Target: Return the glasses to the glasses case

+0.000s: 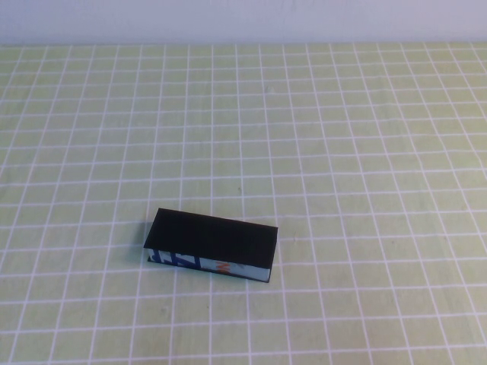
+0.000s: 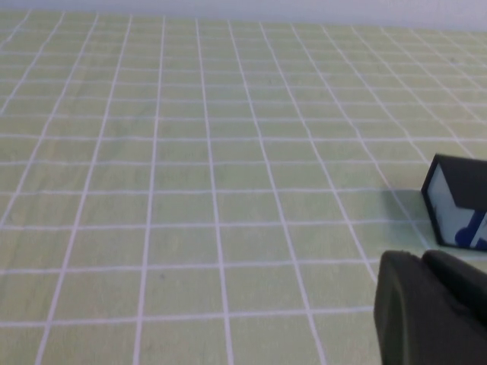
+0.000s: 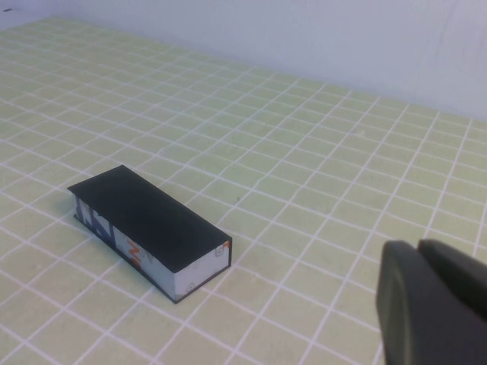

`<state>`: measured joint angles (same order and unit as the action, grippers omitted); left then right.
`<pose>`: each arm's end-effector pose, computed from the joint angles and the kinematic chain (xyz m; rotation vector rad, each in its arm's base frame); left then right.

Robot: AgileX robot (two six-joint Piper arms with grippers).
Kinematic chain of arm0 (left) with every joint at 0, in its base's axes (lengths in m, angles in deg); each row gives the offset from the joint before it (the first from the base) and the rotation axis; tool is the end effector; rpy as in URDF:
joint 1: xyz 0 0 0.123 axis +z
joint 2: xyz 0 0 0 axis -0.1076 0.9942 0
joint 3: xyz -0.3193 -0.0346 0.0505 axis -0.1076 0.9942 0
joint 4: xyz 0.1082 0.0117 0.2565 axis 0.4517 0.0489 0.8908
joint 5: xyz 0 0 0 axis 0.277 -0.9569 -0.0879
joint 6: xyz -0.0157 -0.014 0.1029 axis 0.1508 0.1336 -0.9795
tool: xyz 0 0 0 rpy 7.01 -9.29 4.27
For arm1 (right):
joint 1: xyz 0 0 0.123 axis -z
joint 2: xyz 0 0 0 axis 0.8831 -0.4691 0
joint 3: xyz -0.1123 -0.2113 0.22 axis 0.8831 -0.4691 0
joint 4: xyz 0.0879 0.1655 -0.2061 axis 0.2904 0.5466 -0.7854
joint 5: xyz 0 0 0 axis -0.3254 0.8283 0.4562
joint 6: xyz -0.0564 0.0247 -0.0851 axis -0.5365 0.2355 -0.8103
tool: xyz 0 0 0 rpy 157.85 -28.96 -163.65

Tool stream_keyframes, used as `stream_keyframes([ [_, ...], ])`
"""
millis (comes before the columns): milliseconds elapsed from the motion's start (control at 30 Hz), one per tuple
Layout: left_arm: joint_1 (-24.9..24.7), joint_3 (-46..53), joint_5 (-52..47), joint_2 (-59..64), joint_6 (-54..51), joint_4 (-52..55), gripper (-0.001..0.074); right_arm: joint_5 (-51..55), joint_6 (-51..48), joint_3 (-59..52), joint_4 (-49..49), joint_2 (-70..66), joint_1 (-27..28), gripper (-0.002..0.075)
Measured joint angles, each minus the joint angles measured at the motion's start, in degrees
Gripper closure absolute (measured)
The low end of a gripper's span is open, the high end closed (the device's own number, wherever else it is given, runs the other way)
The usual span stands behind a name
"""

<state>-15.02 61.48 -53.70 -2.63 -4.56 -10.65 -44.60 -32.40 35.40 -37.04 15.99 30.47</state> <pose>0.0545 -0.0083 0.1754 0.0458 1.7921 -0.1810 0.0764 0.0500 0.2715 -0.5615 1.6314 0.3621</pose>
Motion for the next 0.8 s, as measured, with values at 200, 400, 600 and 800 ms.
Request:
stream_keyframes([
  [200, 0.0, 0.0, -3.9, -0.1, 0.3, 0.0, 0.0738, 0.0, -0.1, 0.0, 0.0, 0.0, 0.0, 0.0743],
  [400, 0.0, 0.0, -3.9, -0.1, 0.4, 0.1, 0.0738, 0.0, -0.1, 0.0, 0.0, 0.0, 0.0, 0.0743],
  [600, 0.0, 0.0, -3.9, -0.1, 0.5, 0.1, 0.0738, 0.0, -0.1, 0.0, 0.0, 0.0, 0.0, 0.0743],
  [800, 0.0, 0.0, -3.9, -0.1, 0.6, 0.1, 0.0738, 0.0, -0.1, 0.0, 0.0, 0.0, 0.0, 0.0743],
])
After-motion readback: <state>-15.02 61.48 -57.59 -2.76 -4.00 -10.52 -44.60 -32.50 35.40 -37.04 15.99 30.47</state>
